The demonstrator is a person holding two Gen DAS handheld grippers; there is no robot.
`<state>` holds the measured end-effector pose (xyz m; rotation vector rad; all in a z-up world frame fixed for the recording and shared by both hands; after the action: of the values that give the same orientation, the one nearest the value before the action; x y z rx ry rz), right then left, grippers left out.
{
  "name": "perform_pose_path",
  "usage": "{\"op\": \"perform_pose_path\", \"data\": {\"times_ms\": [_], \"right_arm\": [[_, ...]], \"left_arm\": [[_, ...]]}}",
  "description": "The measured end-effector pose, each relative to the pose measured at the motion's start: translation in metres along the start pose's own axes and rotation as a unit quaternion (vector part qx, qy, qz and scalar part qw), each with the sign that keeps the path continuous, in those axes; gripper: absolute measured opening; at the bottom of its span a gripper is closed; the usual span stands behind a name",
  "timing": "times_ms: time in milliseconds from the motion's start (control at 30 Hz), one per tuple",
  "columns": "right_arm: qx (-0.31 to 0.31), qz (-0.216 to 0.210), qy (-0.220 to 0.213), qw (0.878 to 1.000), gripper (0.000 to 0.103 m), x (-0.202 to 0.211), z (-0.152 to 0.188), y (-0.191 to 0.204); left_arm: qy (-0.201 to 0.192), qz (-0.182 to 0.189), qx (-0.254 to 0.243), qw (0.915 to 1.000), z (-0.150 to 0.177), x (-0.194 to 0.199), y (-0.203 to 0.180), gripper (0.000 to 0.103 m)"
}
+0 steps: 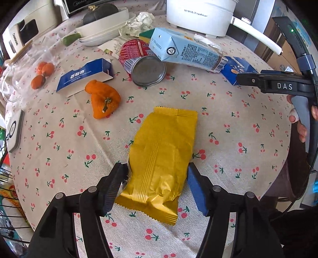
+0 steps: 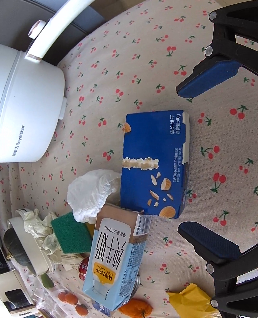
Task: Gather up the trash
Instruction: 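Close the right tool on the blue biscuit box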
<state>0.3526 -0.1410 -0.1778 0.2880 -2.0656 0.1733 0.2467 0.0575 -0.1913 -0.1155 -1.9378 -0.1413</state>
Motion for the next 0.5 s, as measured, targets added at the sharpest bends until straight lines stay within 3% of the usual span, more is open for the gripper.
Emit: {"op": "perform_pose_path", "data": {"times_ms": [200,267,500], "right_arm": [[-0.015,-0.012,-0.007,1.000,0.101,-0.010,-0.006,-0.006],[-0.025,-0.030,-0.006,0.999,0.094,-0.012,-0.004,-0.008],[-0.032,-0.052,-0.007,0.998,0.094,0.011,0.010,-0.011]], "left_arm": [[-0.014,0.012,0.020,0.9996,-0.003,0.000,0.004,0.067],[-0.015,0.007,0.019,0.9997,-0.003,0.000,0.003,0.066],[-0.028,0.020,0.035,0.9988,-0.002,0.014,-0.002,0.055]]}}
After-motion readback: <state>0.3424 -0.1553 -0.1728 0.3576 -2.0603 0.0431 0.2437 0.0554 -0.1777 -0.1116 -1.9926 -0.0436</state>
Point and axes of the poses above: each gripper's, at about its wrist camera, not at the fingertips, and x roughly against the way its jaws point, y to its left, z to its underside, the point moved 7 cm from there along -x, roughly the way its jaws point, and after that the axes turned 3 degrees about -z, right-handed, at the moved point
